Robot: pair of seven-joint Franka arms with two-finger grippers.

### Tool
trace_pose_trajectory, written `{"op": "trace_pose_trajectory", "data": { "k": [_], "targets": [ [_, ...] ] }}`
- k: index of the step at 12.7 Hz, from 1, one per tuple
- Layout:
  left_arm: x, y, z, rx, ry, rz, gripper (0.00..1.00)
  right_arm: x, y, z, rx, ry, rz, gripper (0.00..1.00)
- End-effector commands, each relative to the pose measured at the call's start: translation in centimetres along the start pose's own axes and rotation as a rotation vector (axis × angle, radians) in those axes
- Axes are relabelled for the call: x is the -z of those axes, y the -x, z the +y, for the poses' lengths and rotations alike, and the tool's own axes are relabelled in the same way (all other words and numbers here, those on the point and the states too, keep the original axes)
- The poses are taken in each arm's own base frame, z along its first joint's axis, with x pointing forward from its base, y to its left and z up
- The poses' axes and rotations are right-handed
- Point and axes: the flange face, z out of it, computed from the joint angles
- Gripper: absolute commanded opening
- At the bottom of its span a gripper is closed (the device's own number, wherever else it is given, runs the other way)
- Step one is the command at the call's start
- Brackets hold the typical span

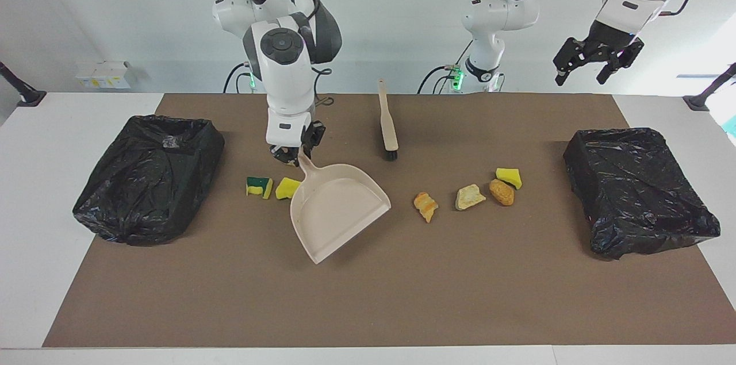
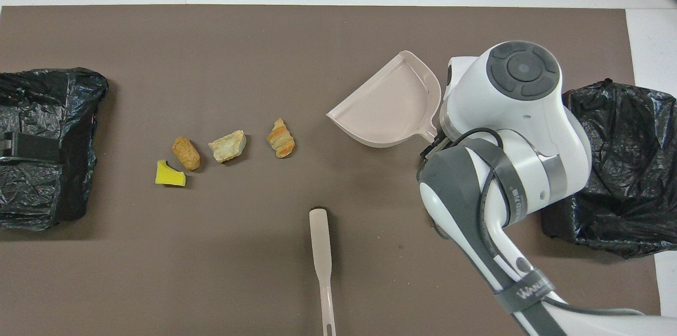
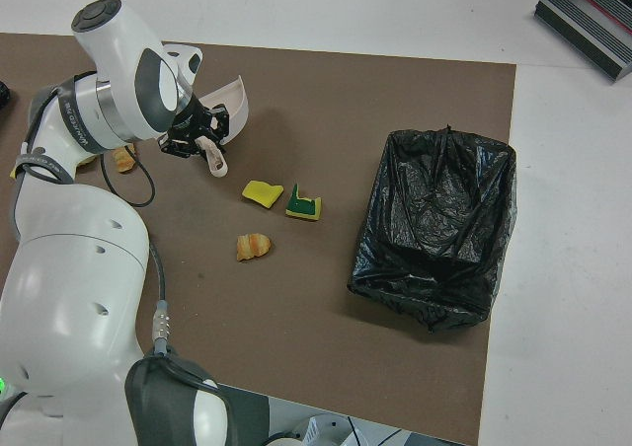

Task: Sweep and dump trash in bin
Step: 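Drag the dustpan toward the bread pieces with the right gripper, then grasp the beige brush handle with the left gripper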

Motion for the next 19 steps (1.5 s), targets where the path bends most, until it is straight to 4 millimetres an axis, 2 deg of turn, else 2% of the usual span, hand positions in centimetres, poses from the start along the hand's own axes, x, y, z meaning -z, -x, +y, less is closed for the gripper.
{"op": "trace_pose_trajectory", "data": {
  "k": [1, 2, 6, 9, 10, 11, 13, 15, 17, 19],
  "targets": [
    [0.1, 0.5, 1.7, -0.016, 0.009, -0.013, 1.00, 0.3, 1.7, 0.9, 0.217, -0.027, -0.025, 0.00],
    [0.1, 1.4, 4.0, -0.057, 0.006, -0.017, 1.00, 0.4, 1.9, 0.8, 0.289, -0.019, -0.032, 0.00],
    [-4.8, 7.7, 13.2, -0.107, -0.030, -0.082, 1.00, 0.0, 2.5, 0.0, 0.552, 0.010, -0.076, 0.00],
    [-10.1, 13.1, 20.9, -0.107, -0.037, -0.068, 1.00, -0.8, 3.0, -0.4, 0.710, 0.021, -0.066, 0.00],
    [-11.9, 14.9, 23.1, -0.112, -0.030, -0.057, 1.00, -1.2, 3.0, 0.1, 0.812, 0.049, -0.051, 0.00],
    [-13.4, 16.6, 24.8, -0.116, -0.012, -0.053, 1.00, -1.5, 3.1, 0.4, 0.902, 0.066, -0.035, 0.00],
    [-16.1, 19.5, 27.6, -0.135, 0.023, -0.058, 1.00, -2.4, 3.5, 0.5, 0.917, 0.060, -0.041, 0.00],
    [-20.1, 22.8, 30.7, -0.114, 0.065, -0.024, 1.00, -4.0, 3.5, 0.0, 0.926, 0.072, -0.029, 0.00],
    [-24.9, 24.5, 32.8, -0.147, 0.043, -0.053, 1.00, -5.1, 3.4, -0.9, 0.943, 0.100, -0.005, 0.00],
    [-27.9, 24.5, 33.1, -0.147, 0.031, -0.069, 1.00, -6.4, 3.5, -1.2, 0.949, 0.105, 0.002, 0.00]
  ]
}}
